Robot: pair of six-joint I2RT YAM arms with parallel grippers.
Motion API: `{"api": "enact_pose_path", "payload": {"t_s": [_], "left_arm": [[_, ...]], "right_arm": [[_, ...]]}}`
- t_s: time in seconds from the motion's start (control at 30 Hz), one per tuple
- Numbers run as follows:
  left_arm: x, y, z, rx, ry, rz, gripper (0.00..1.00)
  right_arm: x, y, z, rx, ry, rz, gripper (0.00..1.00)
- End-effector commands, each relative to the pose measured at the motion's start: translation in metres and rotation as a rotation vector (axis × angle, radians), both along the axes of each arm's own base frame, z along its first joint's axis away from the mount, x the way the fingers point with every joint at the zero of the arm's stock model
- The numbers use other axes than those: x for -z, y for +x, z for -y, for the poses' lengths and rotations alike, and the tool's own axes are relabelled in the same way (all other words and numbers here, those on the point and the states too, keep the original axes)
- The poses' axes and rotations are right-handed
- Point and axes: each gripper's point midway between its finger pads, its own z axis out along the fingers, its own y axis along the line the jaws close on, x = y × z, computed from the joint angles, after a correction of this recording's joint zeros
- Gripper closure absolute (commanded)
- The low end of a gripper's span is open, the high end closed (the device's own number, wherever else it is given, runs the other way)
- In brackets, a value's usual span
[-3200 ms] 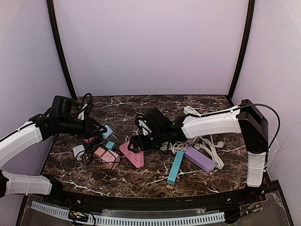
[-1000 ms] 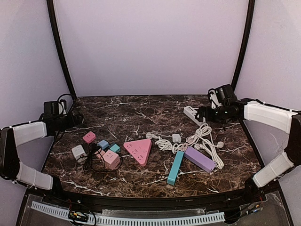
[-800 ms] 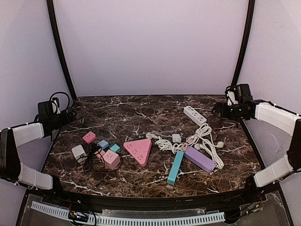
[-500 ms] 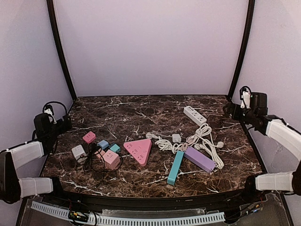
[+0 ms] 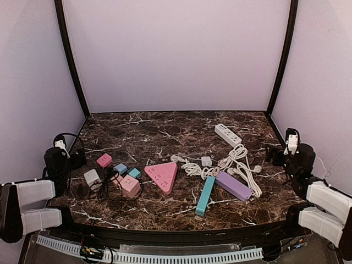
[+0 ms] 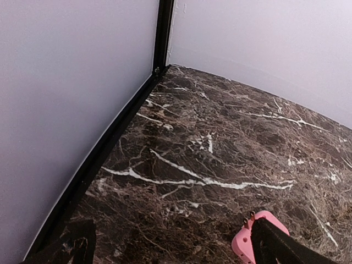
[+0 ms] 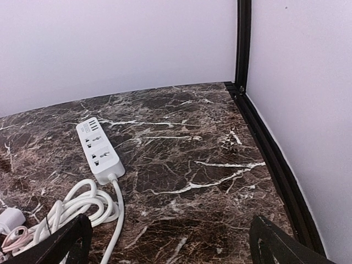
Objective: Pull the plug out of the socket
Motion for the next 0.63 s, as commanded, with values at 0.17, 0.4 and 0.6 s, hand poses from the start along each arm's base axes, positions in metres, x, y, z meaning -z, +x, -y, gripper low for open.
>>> {"api": "enact_pose_path", "payload": {"t_s": [0.17, 0.4, 0.6], "left_arm": [[0.004, 0.001, 0.015, 0.056, 0.082, 0.003, 0.01], [0.004, 0.001, 0.015, 0.051, 0.084, 0.004, 0.01], [0.005, 0.001, 0.013, 0.037, 0.085, -0.001, 0.01]], "right_arm": [[0.002, -0.012, 0.014, 0.07, -0.038, 0.089, 0.01], [0.002, -0.011, 0.013, 0.065, -0.038, 0.089, 0.01], [0.004, -0.009, 0.012, 0.058, -0.04, 0.078, 0.01]]}}
